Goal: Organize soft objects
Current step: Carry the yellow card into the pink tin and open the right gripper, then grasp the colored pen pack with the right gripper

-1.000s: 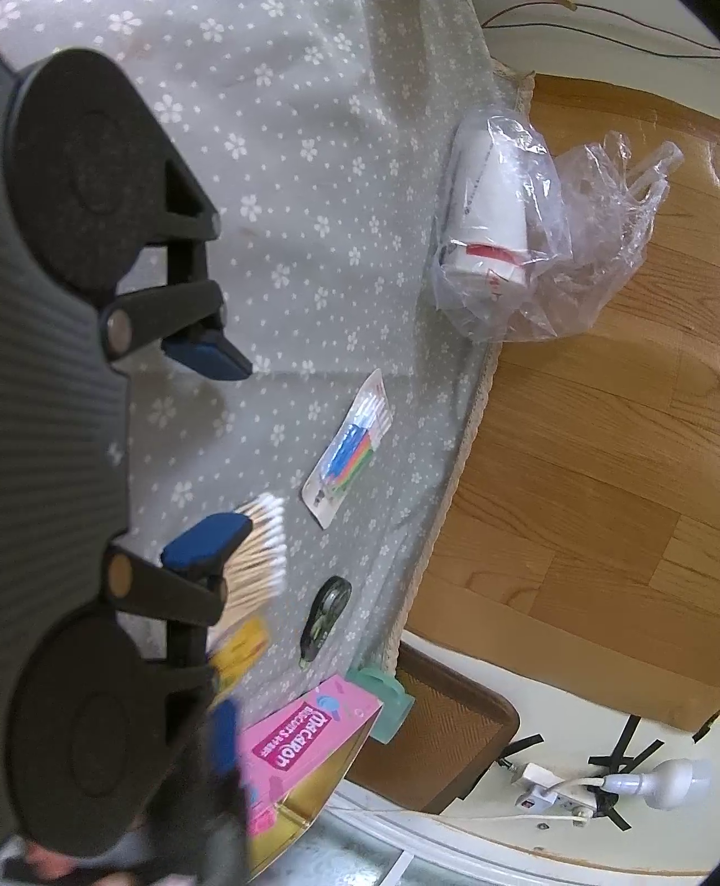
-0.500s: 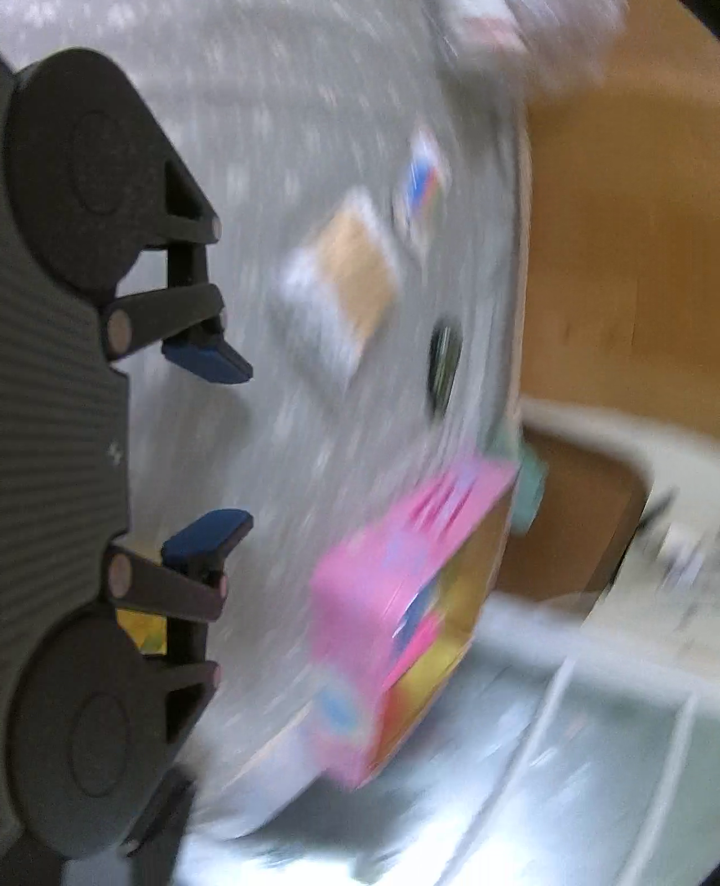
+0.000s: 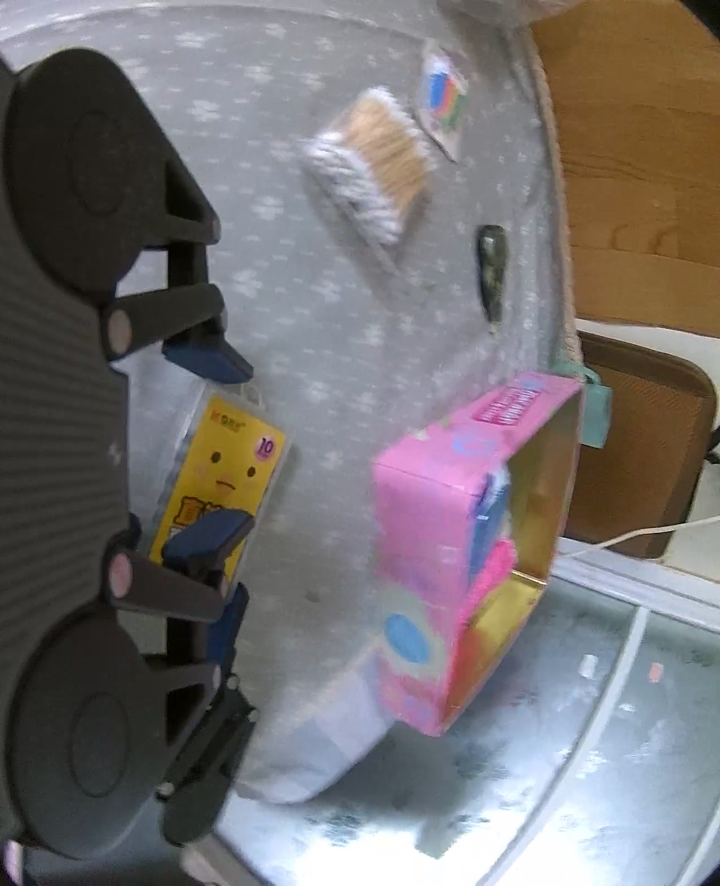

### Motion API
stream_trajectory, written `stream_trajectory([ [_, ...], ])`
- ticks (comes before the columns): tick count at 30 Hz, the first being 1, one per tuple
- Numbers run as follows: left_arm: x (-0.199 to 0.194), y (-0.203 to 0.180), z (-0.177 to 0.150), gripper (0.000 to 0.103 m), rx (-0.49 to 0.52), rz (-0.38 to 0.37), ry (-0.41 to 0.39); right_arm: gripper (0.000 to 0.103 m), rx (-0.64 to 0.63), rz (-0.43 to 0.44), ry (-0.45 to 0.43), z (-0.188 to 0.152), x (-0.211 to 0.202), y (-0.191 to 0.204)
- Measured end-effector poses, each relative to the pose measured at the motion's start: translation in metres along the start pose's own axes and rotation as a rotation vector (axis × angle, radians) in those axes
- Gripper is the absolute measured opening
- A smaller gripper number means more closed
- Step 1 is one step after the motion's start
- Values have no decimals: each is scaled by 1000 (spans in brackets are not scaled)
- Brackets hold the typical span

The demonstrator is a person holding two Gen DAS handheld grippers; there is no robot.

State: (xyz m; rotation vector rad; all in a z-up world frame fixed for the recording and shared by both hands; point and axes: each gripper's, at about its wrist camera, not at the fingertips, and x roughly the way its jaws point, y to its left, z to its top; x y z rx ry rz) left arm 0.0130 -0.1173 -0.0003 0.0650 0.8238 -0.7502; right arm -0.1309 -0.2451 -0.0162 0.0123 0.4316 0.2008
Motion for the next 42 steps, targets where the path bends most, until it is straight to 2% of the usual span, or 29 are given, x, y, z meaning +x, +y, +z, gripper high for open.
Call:
stream_trajectory([
  [2,-4,-3,18,49,3,-20,-27,63,-30,-49,-70,12,-4,-4],
  [5,-8,-23,53,49,89,-18,-104,63,-65,-135,-143,30,-3,-16],
  [9,5,-53,99,49,189,12,-183,63,-43,-225,-177,56,13,-48],
  [13,38,-69,137,53,219,50,-216,63,-11,-275,-134,78,43,-83],
  [16,71,-73,160,54,208,123,-209,64,-42,-371,-65,95,82,-102],
  [19,98,-65,169,53,140,220,-168,64,-69,-488,11,103,117,-121],
  [21,99,-57,164,53,100,230,-172,64,-37,-511,5,102,116,-129],
  [26,68,-38,135,54,91,236,-264,62,52,-485,-59,85,91,-125],
  [30,44,-11,107,54,42,237,-278,45,69,-446,-149,83,70,-100],
  [33,24,21,86,54,-15,272,-293,39,53,-341,-179,98,71,-77],
  [36,-1,64,62,54,-110,369,-318,38,7,-190,-144,111,88,-46],
  [38,-16,99,47,54,-175,472,-308,38,-13,-65,-80,119,108,-27],
  [41,-22,146,33,54,-216,686,-228,38,-69,65,18,133,152,5],
  [42,-24,160,30,54,-237,712,-203,40,-90,91,44,136,168,17],
])
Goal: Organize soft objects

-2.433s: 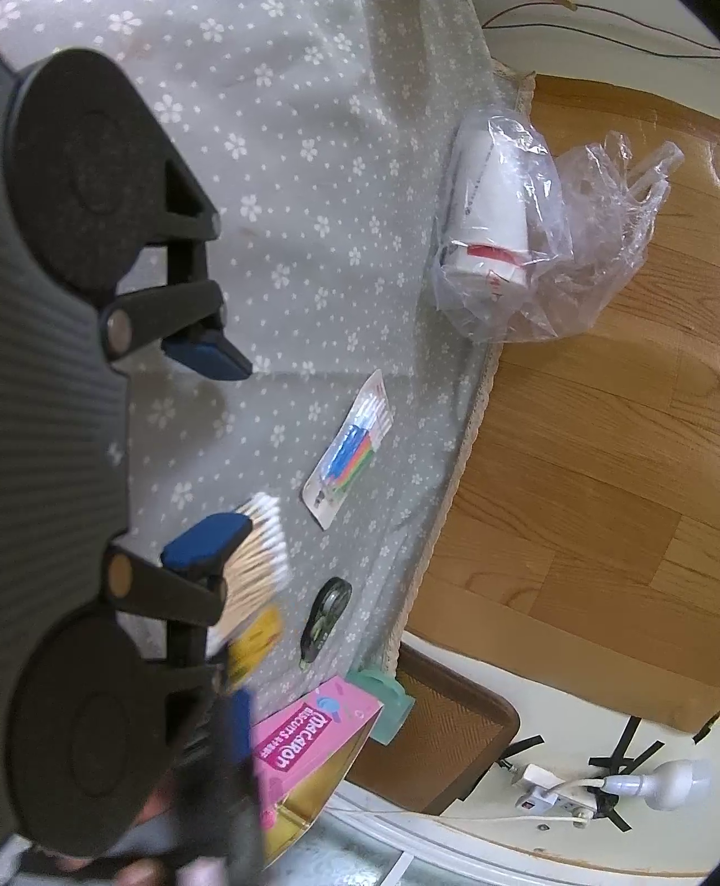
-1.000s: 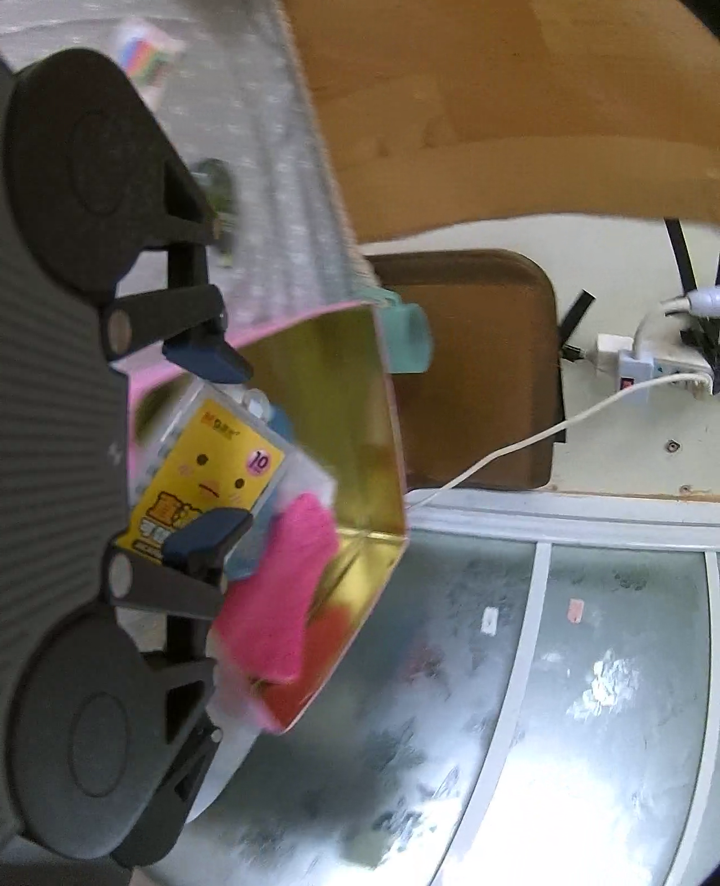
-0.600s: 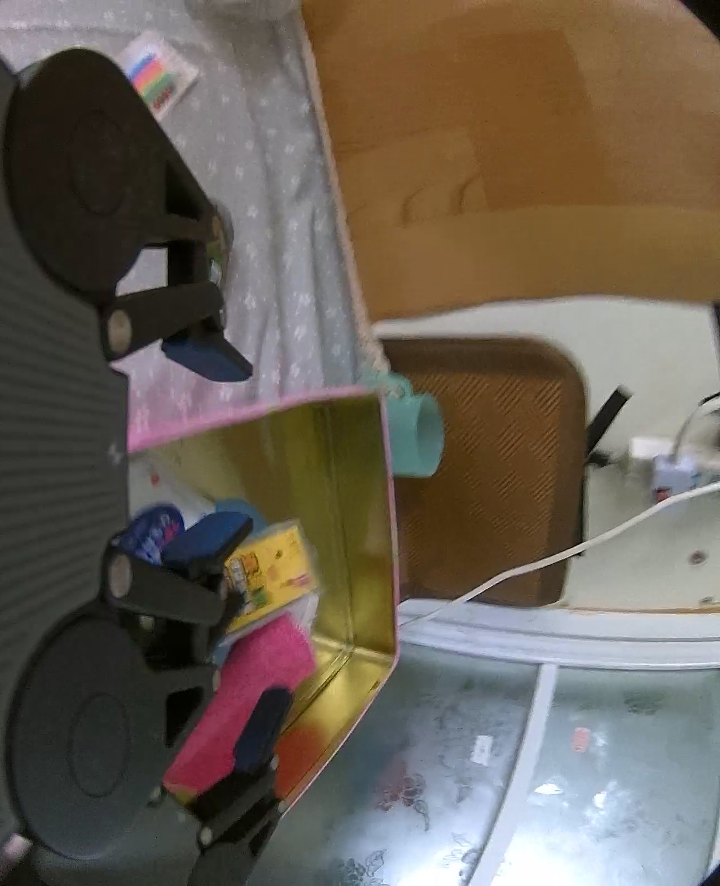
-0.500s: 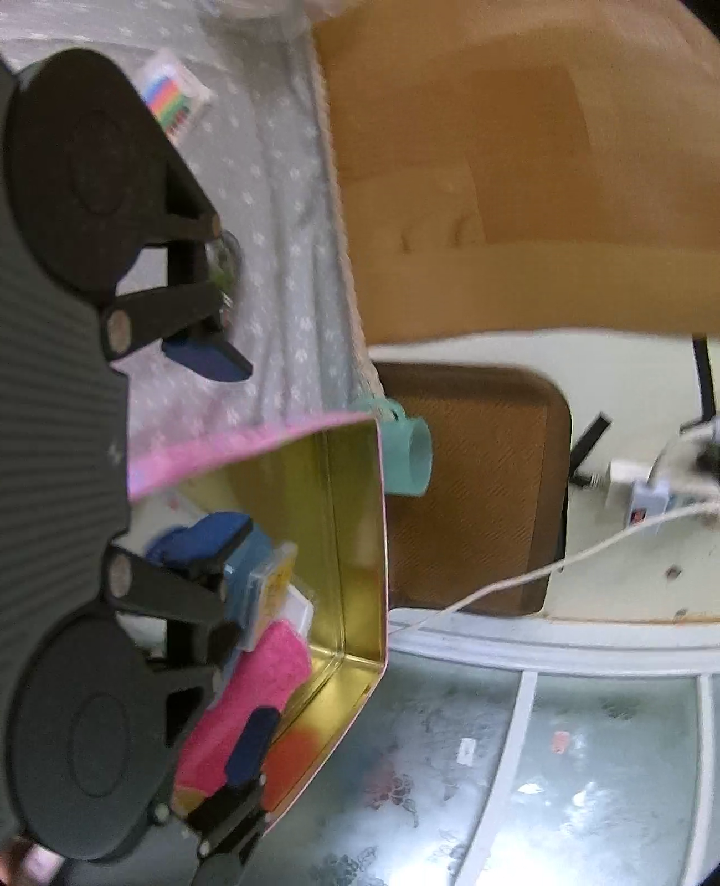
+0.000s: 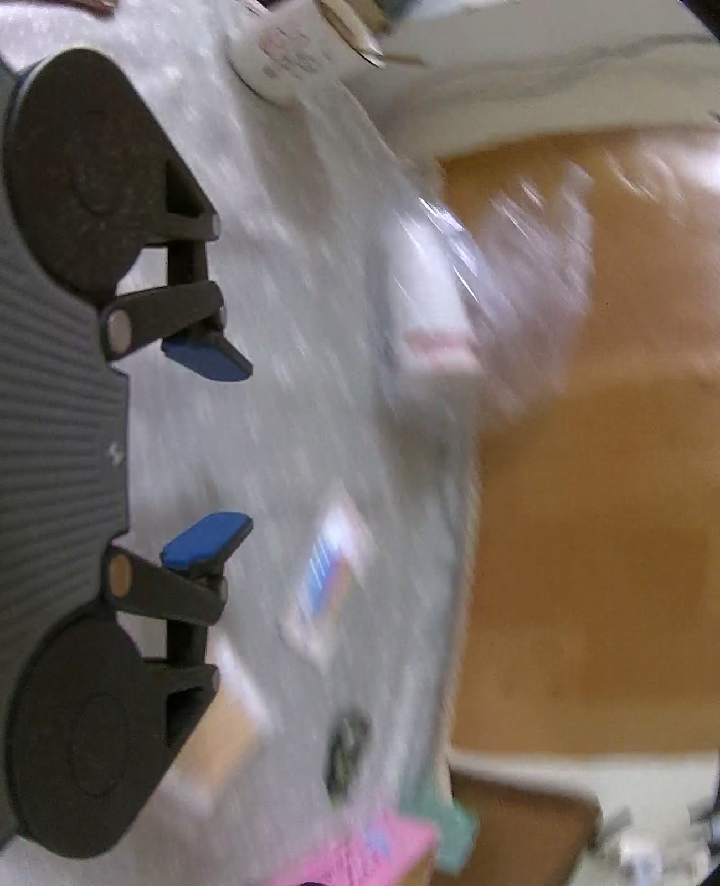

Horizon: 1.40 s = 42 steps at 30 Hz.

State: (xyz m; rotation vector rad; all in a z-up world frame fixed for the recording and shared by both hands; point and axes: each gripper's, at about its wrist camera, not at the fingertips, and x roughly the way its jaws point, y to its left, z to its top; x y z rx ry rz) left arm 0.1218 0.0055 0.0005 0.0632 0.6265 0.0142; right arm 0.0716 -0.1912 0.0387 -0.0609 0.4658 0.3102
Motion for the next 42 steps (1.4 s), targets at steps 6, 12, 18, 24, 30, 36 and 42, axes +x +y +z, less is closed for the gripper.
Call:
stream_trajectory([
  [6,25,50,-16,63,-62,113,51,53,-67,52,189,31,110,33],
  [12,23,60,-18,63,-101,79,49,53,4,17,418,39,196,30],
  [18,23,63,-20,63,-136,56,40,35,57,67,455,40,191,39],
  [24,19,82,-22,63,-247,45,7,35,-89,209,457,28,143,75],
  [30,19,93,-23,63,-311,54,8,34,-285,364,438,8,82,117],
  [36,18,89,-23,65,-281,56,16,32,-304,403,398,-22,17,113],
  [42,17,81,-24,66,-233,50,25,32,-216,220,299,-62,-51,70],
])
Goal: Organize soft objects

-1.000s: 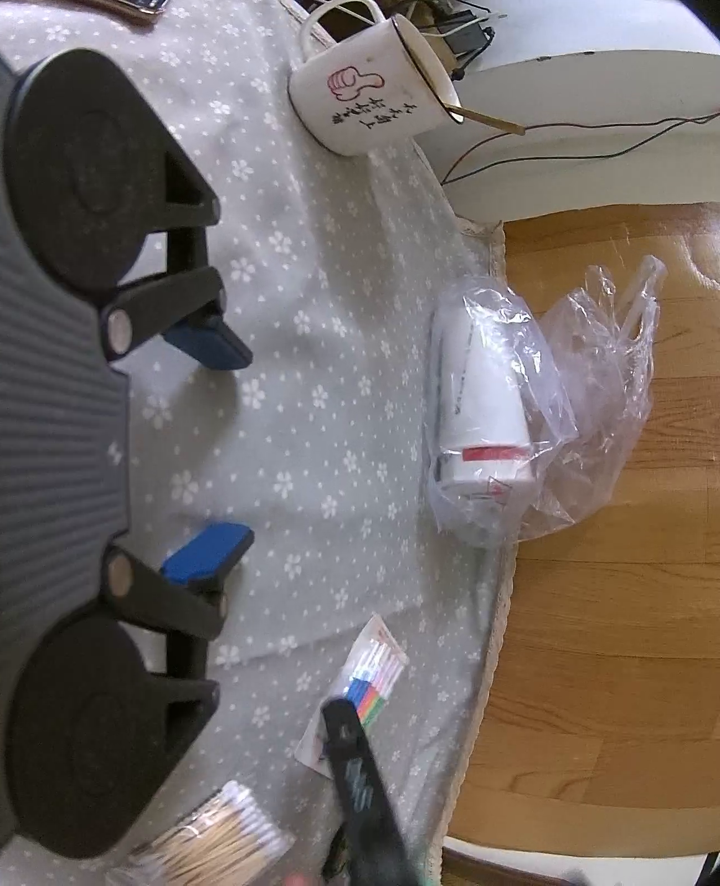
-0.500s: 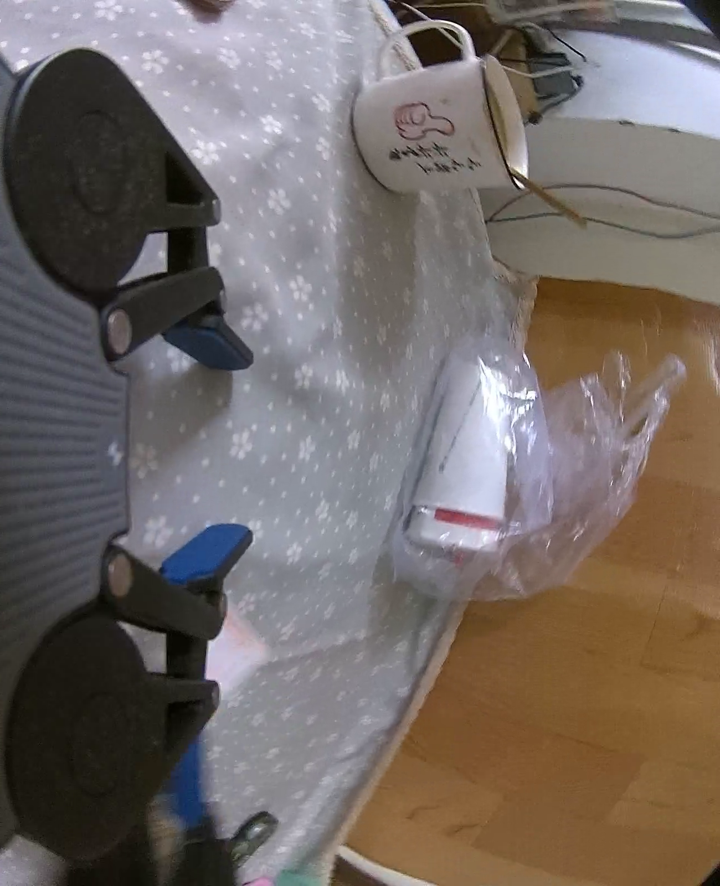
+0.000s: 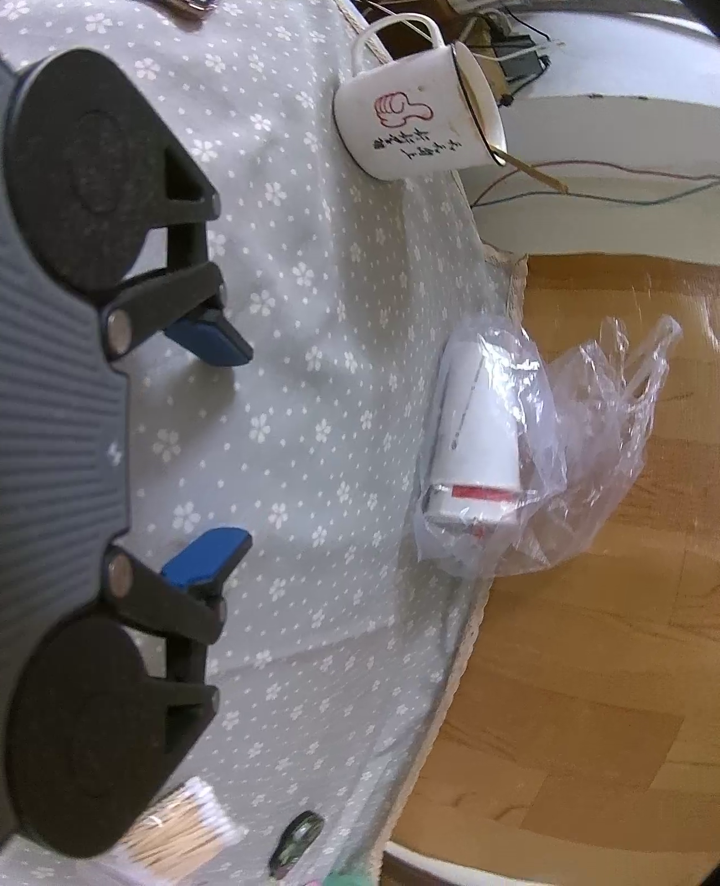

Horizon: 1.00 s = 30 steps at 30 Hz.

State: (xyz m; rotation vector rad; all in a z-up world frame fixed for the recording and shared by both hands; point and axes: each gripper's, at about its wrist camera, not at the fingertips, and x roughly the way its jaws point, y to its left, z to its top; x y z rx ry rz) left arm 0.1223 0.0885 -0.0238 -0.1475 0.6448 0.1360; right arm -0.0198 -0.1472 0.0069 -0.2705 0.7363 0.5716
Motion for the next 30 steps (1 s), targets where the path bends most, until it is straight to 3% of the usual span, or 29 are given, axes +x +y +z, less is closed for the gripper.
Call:
stream_trajectory([
  [3,-1,-5,-1,66,29,-3,6,33,128,-150,-45,-34,-26,-16],
  [5,-3,-10,-4,68,64,-6,10,38,239,-190,-84,-53,-43,-22],
  [6,-4,-14,-5,68,92,-11,14,52,295,-186,-107,-64,-52,-25],
  [8,-6,-24,-8,69,153,-23,19,66,385,-157,-142,-81,-64,-31],
  [9,-8,-27,-10,69,173,-28,21,66,416,-137,-152,-88,-69,-33],
  [12,-22,-36,-19,69,171,-90,39,68,398,-133,-163,-96,-77,-26],
  [16,-60,-67,-39,69,196,-293,67,73,303,-162,-156,-95,-73,-15],
  [20,-86,-108,-60,69,277,-465,163,75,250,-189,-171,-99,-71,-15],
  [23,-97,-133,-72,81,326,-508,201,77,259,-180,-172,-95,-65,-26],
  [25,-99,-140,-76,88,321,-545,228,72,289,-167,-180,-93,-63,-30],
  [30,-99,-152,-80,88,323,-545,236,69,320,-186,-202,-91,-61,-22],
])
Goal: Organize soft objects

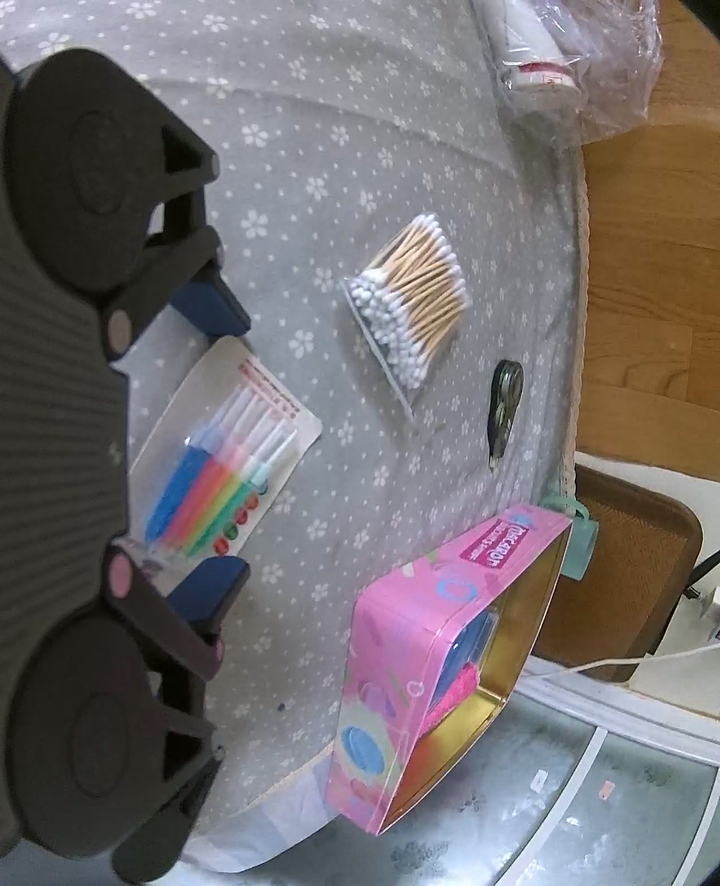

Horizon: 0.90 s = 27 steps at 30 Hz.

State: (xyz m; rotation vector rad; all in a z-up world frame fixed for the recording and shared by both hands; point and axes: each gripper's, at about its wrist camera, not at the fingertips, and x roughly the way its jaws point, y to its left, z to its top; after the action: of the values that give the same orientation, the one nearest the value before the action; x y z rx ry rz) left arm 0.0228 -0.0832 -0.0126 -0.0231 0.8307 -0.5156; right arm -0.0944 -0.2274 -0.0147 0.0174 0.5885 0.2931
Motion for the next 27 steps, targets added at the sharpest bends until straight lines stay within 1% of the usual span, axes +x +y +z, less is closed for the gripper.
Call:
stream_trajectory([
  [2,-1,3,2,83,-22,-11,4,68,45,11,-11,-1,-3,-3],
  [3,-2,5,4,83,-46,-27,8,67,80,29,-16,-1,-4,-7],
  [7,-8,23,10,82,-202,-153,46,66,247,108,-21,1,-7,-27],
  [8,-8,26,10,82,-233,-170,55,66,300,134,-23,0,-7,-34],
  [10,-9,28,9,82,-267,-186,65,66,385,174,-32,-2,-7,-43],
  [11,-8,26,9,78,-271,-186,69,66,422,194,-38,-4,-7,-48],
  [12,-6,24,9,74,-267,-179,71,66,443,208,-42,-5,-8,-50],
  [13,-4,21,9,67,-252,-168,71,66,453,211,-47,-6,-8,-47],
  [14,-2,16,10,53,-231,-149,66,66,450,212,-49,-6,-8,-47],
  [15,-1,11,10,45,-208,-130,57,66,433,205,-52,-6,-9,-44],
  [16,3,7,11,32,-191,-131,62,65,410,195,-54,-6,-9,-41],
  [17,7,5,12,28,-188,-149,75,63,379,178,-56,-5,-9,-37],
  [18,8,4,13,27,-193,-165,78,63,350,159,-58,-4,-10,-35],
  [20,9,-1,18,26,-178,-181,71,63,331,127,-73,-2,-12,-36],
  [22,5,-10,29,26,-141,-199,53,63,332,101,-123,4,-18,-42],
  [24,0,-25,47,26,-82,-221,24,63,312,61,-186,14,-27,-49],
  [27,-3,-54,77,27,14,-245,-32,63,267,-24,-262,31,-36,-63],
])
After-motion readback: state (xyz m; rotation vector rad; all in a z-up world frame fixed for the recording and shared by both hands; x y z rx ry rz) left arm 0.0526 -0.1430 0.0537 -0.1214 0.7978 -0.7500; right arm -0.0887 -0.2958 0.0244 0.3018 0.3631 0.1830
